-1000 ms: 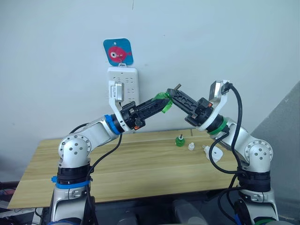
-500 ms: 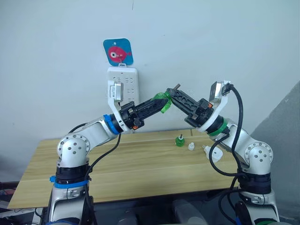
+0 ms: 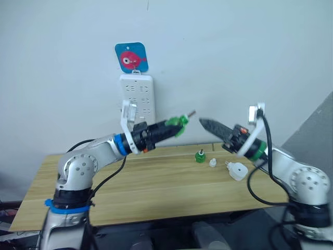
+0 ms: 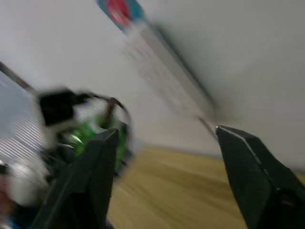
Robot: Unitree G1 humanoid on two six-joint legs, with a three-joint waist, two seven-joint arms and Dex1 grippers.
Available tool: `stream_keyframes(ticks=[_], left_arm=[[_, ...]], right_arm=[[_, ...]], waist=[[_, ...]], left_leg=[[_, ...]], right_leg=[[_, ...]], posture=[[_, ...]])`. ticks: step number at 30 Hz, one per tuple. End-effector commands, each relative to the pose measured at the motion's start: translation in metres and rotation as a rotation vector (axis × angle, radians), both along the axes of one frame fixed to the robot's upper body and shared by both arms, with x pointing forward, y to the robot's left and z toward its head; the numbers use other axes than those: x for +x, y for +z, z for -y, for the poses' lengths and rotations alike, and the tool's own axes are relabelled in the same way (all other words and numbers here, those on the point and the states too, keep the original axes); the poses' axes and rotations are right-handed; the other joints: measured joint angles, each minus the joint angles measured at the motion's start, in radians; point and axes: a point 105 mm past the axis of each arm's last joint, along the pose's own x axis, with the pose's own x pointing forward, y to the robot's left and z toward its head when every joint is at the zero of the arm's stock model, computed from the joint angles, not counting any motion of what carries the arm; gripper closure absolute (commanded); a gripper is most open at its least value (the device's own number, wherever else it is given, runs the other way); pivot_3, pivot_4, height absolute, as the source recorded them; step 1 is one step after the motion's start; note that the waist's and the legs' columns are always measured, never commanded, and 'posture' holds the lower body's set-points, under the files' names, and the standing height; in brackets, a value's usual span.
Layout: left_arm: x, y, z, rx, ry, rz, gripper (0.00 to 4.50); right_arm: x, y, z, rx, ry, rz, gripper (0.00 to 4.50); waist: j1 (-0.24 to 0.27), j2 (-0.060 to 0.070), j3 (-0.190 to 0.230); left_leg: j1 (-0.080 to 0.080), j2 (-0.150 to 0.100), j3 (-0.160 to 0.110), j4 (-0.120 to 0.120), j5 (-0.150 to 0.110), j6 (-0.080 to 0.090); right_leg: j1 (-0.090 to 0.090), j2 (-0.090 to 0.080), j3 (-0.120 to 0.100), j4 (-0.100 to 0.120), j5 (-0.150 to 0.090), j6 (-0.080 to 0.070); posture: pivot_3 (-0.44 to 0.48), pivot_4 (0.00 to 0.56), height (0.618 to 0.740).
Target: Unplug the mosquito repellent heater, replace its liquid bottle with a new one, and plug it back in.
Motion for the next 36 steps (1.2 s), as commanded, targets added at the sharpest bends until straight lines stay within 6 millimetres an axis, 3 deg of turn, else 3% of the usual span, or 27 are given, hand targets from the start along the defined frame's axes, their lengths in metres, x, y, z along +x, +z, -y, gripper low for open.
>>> stream_keyframes(ticks=[1,10,11,13,14,17,20,29,36], left_arm=[[-0.008,0.004,0.005,0.032,-0.073,0.111,2.21],[-0.008,0.002,0.004,0.036,-0.086,0.130,2.21],[-0.014,-0.016,0.000,0.143,-0.103,0.190,2.21],[-0.026,-0.043,-0.007,0.291,-0.156,0.266,2.21],[-0.029,-0.051,-0.010,0.326,-0.172,0.284,2.21],[-0.030,-0.060,-0.015,0.339,-0.170,0.303,2.21],[-0.031,-0.063,-0.016,0.343,-0.171,0.320,2.21],[-0.028,-0.065,-0.019,0.333,-0.135,0.337,2.21],[-0.031,-0.079,-0.023,0.388,-0.167,0.381,2.21]], right_arm=[[-0.005,0.008,0.003,-0.051,0.028,0.076,0.00],[-0.005,0.007,0.003,-0.057,0.037,0.089,0.00],[0.003,-0.023,0.016,-0.372,0.066,0.065,0.00],[0.007,-0.056,0.052,-0.770,0.129,0.020,0.00],[0.006,-0.062,0.061,-0.853,0.165,0.005,0.00],[0.008,-0.067,0.069,-0.912,0.212,0.019,0.00],[0.007,-0.069,0.070,-0.895,0.242,0.011,0.00],[0.005,-0.067,0.064,-0.869,0.244,0.023,0.00],[0.017,-0.077,0.097,-1.043,0.126,0.004,0.00]], waist=[[0.000,-0.001,0.000],[0.000,-0.001,0.000],[0.000,-0.002,0.006],[-0.002,0.004,0.050],[-0.001,0.002,0.058],[0.004,-0.006,0.072],[0.008,-0.007,0.076],[0.026,-0.007,0.085],[0.027,-0.008,0.087]], left_leg=[[0.000,0.000,0.000,0.000,0.000,0.000],[0.000,0.001,0.001,0.000,0.000,0.000],[0.000,0.001,0.001,0.000,0.000,0.000],[0.007,0.001,0.004,0.001,-0.001,0.000],[0.014,0.000,0.011,-0.005,0.000,0.002],[0.013,0.000,0.017,-0.010,0.001,0.005],[-0.003,0.001,0.017,-0.007,0.000,0.006],[-0.003,0.000,0.020,-0.006,-0.006,0.011],[-0.002,0.000,0.022,-0.004,-0.006,0.011]], right_leg=[[0.000,0.000,0.000,0.000,0.000,0.000],[0.000,0.001,0.000,0.000,0.000,0.000],[0.000,0.001,0.000,0.000,0.000,0.000],[0.009,0.000,0.003,-0.002,-0.002,-0.003],[0.008,-0.002,0.009,-0.005,-0.006,-0.010],[0.005,-0.001,0.017,-0.008,-0.001,-0.001],[-0.009,0.000,0.018,-0.008,0.003,0.005],[-0.008,-0.002,0.019,-0.009,0.002,0.006],[-0.007,-0.002,0.021,-0.009,0.002,0.006]], posture=[[-0.197,0.064,0.710],[-0.197,0.064,0.710],[-0.204,0.162,0.710],[-0.205,0.171,0.710],[-0.205,0.174,0.710],[-0.199,0.181,0.710],[-0.192,0.183,0.710],[-0.187,0.180,0.710],[-0.188,0.183,0.710]])
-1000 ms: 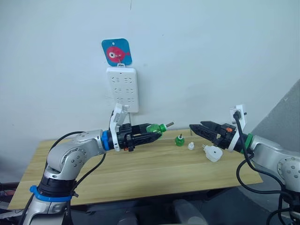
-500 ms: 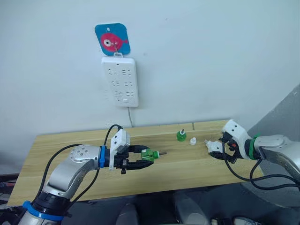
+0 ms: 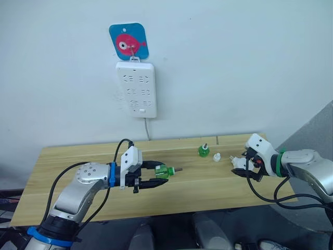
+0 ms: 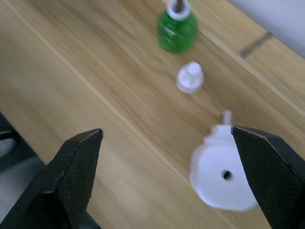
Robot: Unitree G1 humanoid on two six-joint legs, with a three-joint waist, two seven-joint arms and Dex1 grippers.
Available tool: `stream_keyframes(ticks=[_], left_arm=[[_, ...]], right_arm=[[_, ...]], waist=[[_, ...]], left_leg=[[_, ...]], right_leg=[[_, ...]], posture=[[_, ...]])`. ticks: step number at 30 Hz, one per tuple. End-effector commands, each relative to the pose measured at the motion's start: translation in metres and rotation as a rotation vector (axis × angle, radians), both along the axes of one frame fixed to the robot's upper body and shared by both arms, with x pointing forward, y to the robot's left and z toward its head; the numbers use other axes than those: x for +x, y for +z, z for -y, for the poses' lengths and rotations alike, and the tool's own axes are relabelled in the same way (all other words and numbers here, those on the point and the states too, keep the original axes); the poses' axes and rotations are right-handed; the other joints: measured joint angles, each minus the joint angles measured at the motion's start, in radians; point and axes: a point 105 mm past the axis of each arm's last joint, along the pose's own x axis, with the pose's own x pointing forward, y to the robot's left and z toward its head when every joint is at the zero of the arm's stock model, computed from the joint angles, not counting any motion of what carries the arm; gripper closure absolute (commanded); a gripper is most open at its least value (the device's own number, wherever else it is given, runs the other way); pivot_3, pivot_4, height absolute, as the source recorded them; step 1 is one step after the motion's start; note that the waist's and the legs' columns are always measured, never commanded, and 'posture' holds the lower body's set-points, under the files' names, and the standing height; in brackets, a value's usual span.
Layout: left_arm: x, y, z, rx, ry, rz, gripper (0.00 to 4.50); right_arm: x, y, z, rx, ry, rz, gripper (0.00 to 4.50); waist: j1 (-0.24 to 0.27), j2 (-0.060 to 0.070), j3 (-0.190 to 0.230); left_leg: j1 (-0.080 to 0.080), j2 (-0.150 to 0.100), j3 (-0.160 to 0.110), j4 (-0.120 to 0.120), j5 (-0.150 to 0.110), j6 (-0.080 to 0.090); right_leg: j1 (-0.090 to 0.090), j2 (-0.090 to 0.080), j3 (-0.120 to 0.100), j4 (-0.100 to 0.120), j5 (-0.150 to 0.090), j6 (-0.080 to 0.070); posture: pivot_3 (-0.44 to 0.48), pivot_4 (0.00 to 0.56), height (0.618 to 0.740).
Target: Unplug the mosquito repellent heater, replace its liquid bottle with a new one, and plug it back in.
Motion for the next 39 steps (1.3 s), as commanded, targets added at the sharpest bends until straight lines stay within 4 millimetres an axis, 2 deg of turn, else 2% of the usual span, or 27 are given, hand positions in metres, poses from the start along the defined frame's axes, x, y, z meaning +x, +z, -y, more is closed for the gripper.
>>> stream_keyframes(ticks=[1,3,10,15,23,29,39], left_arm=[[-0.004,0.002,0.002,0.020,-0.046,0.068,2.21],[-0.007,0.000,0.002,0.032,-0.061,0.076,2.21],[-0.008,-0.001,0.008,0.037,-0.083,0.098,2.21],[-0.010,0.003,0.023,0.021,-0.112,0.117,2.21],[-0.013,0.007,0.035,0.002,-0.111,0.117,2.21],[-0.016,0.007,0.036,-0.003,-0.102,0.109,2.21],[-0.018,0.002,0.036,-0.004,-0.088,0.106,2.21]], right_arm=[[0.008,0.002,0.021,-0.106,-0.051,0.058,0.00],[0.009,0.000,0.028,-0.142,-0.064,0.048,0.00],[0.006,-0.006,0.030,-0.150,-0.093,-0.074,0.00],[0.018,-0.016,0.030,-0.161,-0.121,-0.113,0.00],[0.036,-0.030,0.034,-0.201,-0.161,-0.106,0.00],[0.046,-0.037,0.034,-0.213,-0.179,-0.117,0.00],[0.049,-0.049,0.030,-0.243,-0.131,-0.168,0.00]], waist=[[0.000,0.000,0.001],[0.000,0.000,0.001],[0.000,0.001,0.003],[-0.002,-0.001,0.011],[-0.001,-0.001,0.024],[0.000,-0.001,0.028],[0.003,0.000,0.030]], left_leg=[[0.000,0.000,0.000,0.000,0.000,0.000],[0.000,0.000,0.001,0.001,0.000,0.000],[0.000,0.000,0.001,0.000,0.000,0.000],[0.001,0.000,0.002,0.002,0.000,0.000],[0.000,0.000,0.001,0.002,0.000,0.000],[0.000,0.000,0.001,0.002,0.000,0.000],[0.000,0.000,0.001,0.002,0.000,0.000]], right_leg=[[0.000,0.000,0.000,0.000,0.000,0.000],[0.000,0.000,0.001,0.000,0.000,0.000],[0.000,0.000,0.001,0.000,0.000,0.000],[0.001,0.000,0.002,0.000,0.000,0.001],[0.000,0.000,0.002,0.000,0.001,0.001],[0.000,0.000,0.002,0.000,0.002,0.000],[0.001,0.000,0.001,0.000,0.002,0.000]], posture=[[-0.188,0.183,0.710],[-0.188,0.188,0.710],[-0.194,0.193,0.710],[-0.193,0.201,0.710],[-0.175,0.206,0.710],[-0.154,0.211,0.710],[-0.137,0.214,0.710]])
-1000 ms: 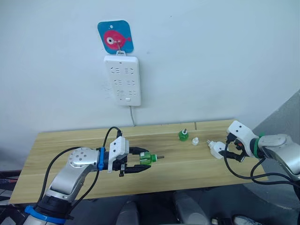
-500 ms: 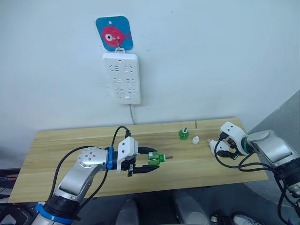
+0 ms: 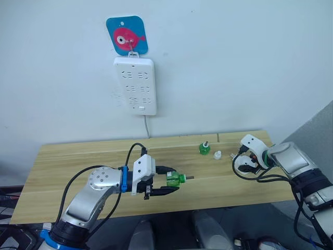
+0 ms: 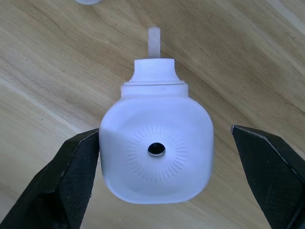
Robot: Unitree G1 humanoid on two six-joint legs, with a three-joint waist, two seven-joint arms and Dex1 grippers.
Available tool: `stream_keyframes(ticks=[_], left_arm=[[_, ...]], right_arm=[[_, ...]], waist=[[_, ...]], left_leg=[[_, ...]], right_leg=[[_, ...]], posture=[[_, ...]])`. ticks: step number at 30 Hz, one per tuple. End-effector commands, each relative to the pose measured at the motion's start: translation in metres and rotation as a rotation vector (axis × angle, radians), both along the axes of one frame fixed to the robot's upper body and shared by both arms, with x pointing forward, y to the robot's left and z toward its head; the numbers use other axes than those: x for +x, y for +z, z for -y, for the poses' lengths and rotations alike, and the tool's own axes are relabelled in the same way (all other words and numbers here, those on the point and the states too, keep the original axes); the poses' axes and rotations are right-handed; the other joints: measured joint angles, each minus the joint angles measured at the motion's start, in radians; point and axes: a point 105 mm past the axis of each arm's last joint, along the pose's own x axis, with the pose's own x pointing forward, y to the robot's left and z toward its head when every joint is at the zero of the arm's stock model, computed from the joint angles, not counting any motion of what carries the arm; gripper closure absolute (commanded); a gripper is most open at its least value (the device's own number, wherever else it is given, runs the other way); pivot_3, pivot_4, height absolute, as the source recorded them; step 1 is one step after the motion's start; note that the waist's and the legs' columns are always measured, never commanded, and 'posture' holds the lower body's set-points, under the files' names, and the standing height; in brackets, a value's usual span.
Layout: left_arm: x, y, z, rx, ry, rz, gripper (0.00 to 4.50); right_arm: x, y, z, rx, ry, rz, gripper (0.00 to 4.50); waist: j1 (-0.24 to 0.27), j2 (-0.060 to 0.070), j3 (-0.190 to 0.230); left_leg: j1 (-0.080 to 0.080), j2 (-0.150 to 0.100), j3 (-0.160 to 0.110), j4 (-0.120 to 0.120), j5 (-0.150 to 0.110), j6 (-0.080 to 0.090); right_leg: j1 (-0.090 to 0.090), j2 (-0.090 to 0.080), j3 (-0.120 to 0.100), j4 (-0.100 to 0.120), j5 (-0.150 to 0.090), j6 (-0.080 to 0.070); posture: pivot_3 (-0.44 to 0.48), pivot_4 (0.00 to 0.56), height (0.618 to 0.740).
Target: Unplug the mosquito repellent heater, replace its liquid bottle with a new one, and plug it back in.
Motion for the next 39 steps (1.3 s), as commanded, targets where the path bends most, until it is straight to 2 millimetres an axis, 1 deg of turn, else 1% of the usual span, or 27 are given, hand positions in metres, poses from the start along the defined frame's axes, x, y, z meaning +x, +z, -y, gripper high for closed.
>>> stream_keyframes(ticks=[1,5,8,10,11,13,17,19,22,24,25,27,28,29,30,31,33,36,37,39], left_arm=[[-0.003,0.006,0.006,-0.015,-0.015,0.046,2.21],[-0.002,0.007,0.007,-0.017,-0.017,0.047,2.21],[-0.002,0.008,0.007,-0.019,-0.017,0.047,2.21],[-0.002,0.008,0.008,-0.018,-0.016,0.047,2.21],[-0.002,0.008,0.008,-0.018,-0.016,0.047,2.21],[-0.001,0.008,0.007,-0.018,-0.016,0.047,2.21],[0.002,0.009,0.004,-0.017,-0.015,0.046,2.21],[0.005,0.010,0.002,-0.016,-0.016,0.047,2.21],[0.013,0.016,-0.001,-0.025,-0.019,0.049,2.21],[0.018,0.023,-0.004,-0.036,-0.024,0.043,2.21],[0.020,0.025,-0.005,-0.040,-0.026,0.040,2.21],[0.021,0.027,-0.006,-0.044,-0.030,0.035,2.21],[0.021,0.036,-0.008,-0.060,-0.047,0.011,2.21],[0.021,0.045,-0.009,-0.071,-0.067,-0.009,2.21],[0.020,0.053,-0.011,-0.076,-0.091,-0.023,2.21],[0.019,0.059,-0.011,-0.077,-0.107,-0.032,2.21],[0.020,0.063,-0.014,-0.072,-0.119,-0.040,2.21],[0.018,0.084,-0.015,-0.067,-0.157,-0.029,2.21],[0.018,0.090,-0.014,-0.069,-0.159,-0.026,2.21],[0.021,0.095,-0.015,-0.082,-0.148,-0.025,2.21]], right_arm=[[0.005,0.001,-0.003,-0.012,0.032,-0.001,0.00],[0.006,0.000,-0.004,-0.003,0.030,-0.010,0.00],[0.005,0.000,-0.005,0.001,0.032,-0.014,0.57],[0.004,-0.001,-0.005,0.005,0.032,-0.018,1.31],[0.004,-0.001,-0.005,0.007,0.032,-0.020,1.56],[0.003,0.001,-0.005,0.019,0.025,-0.020,1.55],[0.001,0.015,0.000,0.071,-0.004,0.001,1.55],[-0.002,0.026,0.001,0.110,-0.012,0.023,1.55],[-0.013,0.056,-0.005,0.236,-0.016,0.068,1.55],[-0.023,0.077,-0.015,0.342,0.001,0.094,1.55],[-0.028,0.084,-0.019,0.386,0.009,0.097,1.55],[-0.034,0.090,-0.024,0.427,0.012,0.097,1.55],[-0.046,0.111,-0.038,0.563,0.069,0.098,1.55],[-0.061,0.129,-0.049,0.678,0.128,0.092,1.55],[-0.074,0.145,-0.060,0.780,0.175,0.078,1.55],[-0.084,0.153,-0.065,0.838,0.202,0.067,1.55],[-0.089,0.159,-0.072,0.890,0.202,0.053,1.55],[-0.101,0.173,-0.094,1.058,0.280,0.034,1.55],[-0.102,0.175,-0.099,1.099,0.297,0.037,1.55],[-0.100,0.176,-0.106,1.135,0.299,0.042,1.55]], waist=[[0.001,0.000,0.000],[0.001,0.000,0.000],[0.001,0.000,0.001],[0.001,0.000,0.001],[0.001,0.000,0.001],[0.001,0.000,0.001],[0.001,0.000,0.000],[0.001,0.001,0.000],[0.001,0.001,-0.001],[0.000,0.002,-0.002],[-0.001,0.001,-0.002],[-0.008,0.001,-0.004],[-0.008,0.001,-0.004],[-0.009,0.001,-0.004],[-0.010,0.001,-0.004],[-0.014,0.001,-0.004],[-0.021,0.001,-0.008],[-0.034,-0.007,-0.020],[-0.036,-0.009,-0.022],[-0.041,-0.008,-0.024]], left_leg=[[0.000,0.000,0.000,0.000,0.000,0.000],[0.000,0.000,0.000,0.000,0.000,0.000],[0.000,0.000,0.000,0.000,0.000,0.000],[0.000,0.000,0.000,0.000,0.000,0.000],[0.000,0.000,0.000,0.000,0.000,0.000],[0.000,0.000,0.000,0.000,0.000,0.000],[0.000,0.000,0.000,0.000,0.000,0.000],[0.000,0.000,0.000,0.000,0.000,0.000],[0.000,0.000,-0.001,0.000,0.000,0.000],[-0.001,0.000,-0.001,0.000,0.000,0.000],[-0.001,0.000,-0.001,0.000,0.000,0.000],[-0.001,0.000,-0.002,0.000,0.000,0.000],[-0.001,0.000,-0.002,0.000,0.000,0.000],[-0.001,0.000,-0.002,0.001,0.000,0.000],[-0.002,0.000,-0.002,0.001,0.000,0.000],[-0.002,0.000,-0.003,0.001,0.000,0.000],[-0.003,0.000,-0.004,0.004,0.000,0.000],[-0.004,-0.001,-0.005,0.007,0.000,0.000],[-0.004,0.000,-0.005,0.009,0.000,0.000],[-0.004,0.000,-0.004,0.011,0.000,0.000]], right_leg=[[0.000,0.000,0.000,0.000,0.000,0.000],[0.000,0.000,0.000,0.000,0.000,0.000],[0.000,0.000,0.000,0.000,0.000,0.000],[0.000,0.000,0.000,0.000,0.000,0.000],[0.000,0.000,0.000,0.000,0.000,0.000],[0.000,0.000,0.000,0.000,0.000,0.000],[0.000,0.000,0.000,0.000,0.000,0.000],[0.000,0.000,0.000,0.000,0.000,0.000],[0.000,0.000,-0.001,0.000,0.000,0.000],[0.000,0.000,-0.002,0.001,0.000,0.000],[0.000,0.000,-0.002,0.001,0.000,0.001],[0.000,0.000,-0.002,0.001,0.000,0.001],[0.000,0.000,-0.002,0.001,0.000,0.001],[0.000,0.000,-0.002,0.001,0.000,0.001],[-0.001,0.000,-0.002,0.002,0.000,0.001],[-0.002,0.000,-0.003,0.003,0.000,0.001],[-0.002,0.000,-0.004,0.006,-0.001,0.002],[-0.001,0.000,-0.005,0.006,-0.001,0.002],[-0.001,0.000,-0.005,0.008,-0.001,0.002],[-0.001,0.001,-0.004,0.009,0.000,0.002]], posture=[[-0.136,0.214,0.710],[-0.134,0.214,0.710],[-0.134,0.214,0.710],[-0.134,0.214,0.710],[-0.134,0.214,0.710],[-0.140,0.208,0.710],[-0.159,0.187,0.710],[-0.167,0.175,0.710],[-0.183,0.155,0.710],[-0.196,0.143,0.710],[-0.199,0.138,0.710],[-0.199,0.138,0.710],[-0.215,0.119,0.710],[-0.218,0.116,0.710],[-0.224,0.108,0.710],[-0.224,0.108,0.710],[-0.230,0.093,0.710],[-0.228,0.085,0.710],[-0.224,0.079,0.710],[-0.211,0.067,0.710]])
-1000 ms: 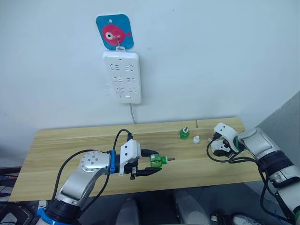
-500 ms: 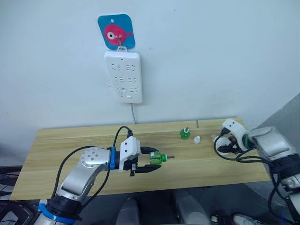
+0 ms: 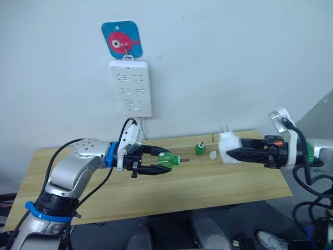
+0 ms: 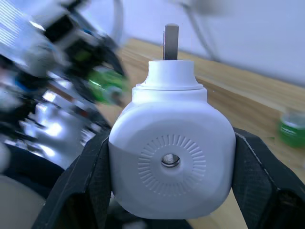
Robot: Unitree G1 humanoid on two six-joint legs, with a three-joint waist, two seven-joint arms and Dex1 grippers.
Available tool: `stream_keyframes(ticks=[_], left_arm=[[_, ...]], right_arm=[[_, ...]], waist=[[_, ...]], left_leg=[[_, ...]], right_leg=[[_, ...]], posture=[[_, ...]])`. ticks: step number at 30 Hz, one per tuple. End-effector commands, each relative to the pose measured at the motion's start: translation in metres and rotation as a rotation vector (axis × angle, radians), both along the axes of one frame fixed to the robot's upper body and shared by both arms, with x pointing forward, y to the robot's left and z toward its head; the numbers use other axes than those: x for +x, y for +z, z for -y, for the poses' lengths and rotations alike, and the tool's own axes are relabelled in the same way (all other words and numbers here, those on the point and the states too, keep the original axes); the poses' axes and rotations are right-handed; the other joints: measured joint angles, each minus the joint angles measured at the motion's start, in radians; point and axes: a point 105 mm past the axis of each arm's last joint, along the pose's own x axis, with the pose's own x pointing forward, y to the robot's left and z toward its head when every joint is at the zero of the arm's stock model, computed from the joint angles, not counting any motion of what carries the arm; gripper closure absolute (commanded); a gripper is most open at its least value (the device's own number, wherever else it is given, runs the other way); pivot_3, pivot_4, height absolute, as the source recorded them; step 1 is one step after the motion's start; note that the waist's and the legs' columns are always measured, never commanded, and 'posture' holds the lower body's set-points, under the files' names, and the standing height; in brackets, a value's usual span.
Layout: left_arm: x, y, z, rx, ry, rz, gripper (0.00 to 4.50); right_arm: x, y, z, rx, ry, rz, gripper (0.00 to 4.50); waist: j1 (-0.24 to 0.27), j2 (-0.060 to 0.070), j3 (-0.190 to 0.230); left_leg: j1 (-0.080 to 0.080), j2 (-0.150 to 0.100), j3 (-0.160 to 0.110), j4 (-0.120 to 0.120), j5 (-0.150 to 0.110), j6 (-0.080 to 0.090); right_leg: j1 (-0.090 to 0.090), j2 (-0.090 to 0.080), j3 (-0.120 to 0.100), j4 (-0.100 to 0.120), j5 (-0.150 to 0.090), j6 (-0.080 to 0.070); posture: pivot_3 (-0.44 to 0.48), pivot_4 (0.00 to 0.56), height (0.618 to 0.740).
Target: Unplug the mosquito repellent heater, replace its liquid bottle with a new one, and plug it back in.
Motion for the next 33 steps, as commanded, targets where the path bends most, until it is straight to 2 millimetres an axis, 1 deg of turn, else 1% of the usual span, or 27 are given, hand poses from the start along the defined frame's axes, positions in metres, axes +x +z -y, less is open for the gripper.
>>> stream_keyframes(ticks=[1,4,6,9,12,16,20,25,30,33], left_arm=[[-0.001,0.023,0.000,-0.048,-0.003,0.032,2.21],[-0.002,0.038,0.001,-0.092,0.006,0.017,2.21],[-0.001,0.046,0.001,-0.116,0.016,0.007,2.21],[-0.001,0.051,0.002,-0.133,0.036,0.005,2.21],[0.000,0.053,0.003,-0.151,0.056,0.002,2.21],[-0.006,0.052,0.008,-0.132,0.035,-0.003,2.21],[-0.005,0.052,0.010,-0.124,0.039,0.008,2.21],[-0.005,0.051,0.014,-0.102,0.035,0.014,2.21],[-0.005,0.051,0.014,-0.097,0.025,0.011,2.21],[-0.008,0.049,0.013,-0.087,-0.005,-0.004,2.21]], right_arm=[[-0.003,0.013,-0.011,0.071,0.023,0.047,1.55],[-0.006,0.018,-0.022,0.176,0.073,0.027,1.55],[-0.005,0.019,-0.027,0.195,0.080,0.013,1.55],[0.002,0.020,-0.032,0.213,0.052,0.005,1.55],[0.003,0.022,-0.035,0.228,0.050,-0.001,1.55],[0.006,0.024,-0.039,0.248,0.019,-0.019,1.55],[0.006,0.025,-0.041,0.251,-0.002,-0.036,1.55],[0.004,0.027,-0.044,0.252,-0.002,-0.053,1.55],[0.001,0.027,-0.045,0.248,-0.001,-0.069,1.55],[0.000,0.026,-0.044,0.251,-0.002,-0.085,1.55]], waist=[[-0.004,0.002,-0.004],[-0.013,0.002,-0.013],[-0.014,0.003,-0.015],[-0.012,0.003,-0.020],[-0.009,0.003,-0.024],[-0.007,0.003,-0.027],[-0.002,0.004,-0.030],[0.005,0.003,-0.032],[0.010,0.004,-0.035],[0.009,0.004,-0.035]], left_leg=[[0.000,0.000,0.001,0.000,0.000,0.000],[0.000,0.000,0.001,0.000,0.000,0.000],[0.000,0.000,0.001,0.000,0.000,0.000],[-0.001,0.000,0.001,0.000,0.000,0.000],[-0.001,0.000,0.000,0.000,0.000,0.000],[-0.001,0.000,0.001,0.000,0.000,0.000],[-0.001,0.000,0.001,0.000,0.000,0.000],[-0.001,0.000,0.001,0.000,0.000,0.000],[-0.002,0.000,0.001,0.000,0.000,0.000],[-0.001,0.000,0.001,0.001,0.000,0.000]], right_leg=[[0.000,0.000,0.001,0.000,0.000,0.001],[0.000,0.000,0.002,0.000,0.001,0.002],[0.000,0.000,0.001,0.000,0.001,0.002],[-0.001,0.000,0.001,0.000,0.001,0.002],[-0.001,0.000,0.001,0.000,0.001,0.002],[-0.001,0.001,0.002,0.001,0.001,0.002],[-0.001,0.001,0.002,0.000,0.001,0.002],[-0.001,0.001,0.002,0.001,0.001,0.002],[-0.001,0.001,0.002,0.000,0.001,0.002],[-0.001,0.001,0.002,0.000,0.001,0.002]], posture=[[-0.211,0.067,0.710],[-0.191,0.062,0.710],[-0.179,0.061,0.710],[-0.161,0.059,0.710],[-0.157,0.059,0.710],[-0.151,0.055,0.710],[-0.151,0.054,0.710],[-0.151,0.054,0.710],[-0.159,0.056,0.710],[-0.161,0.057,0.710]])
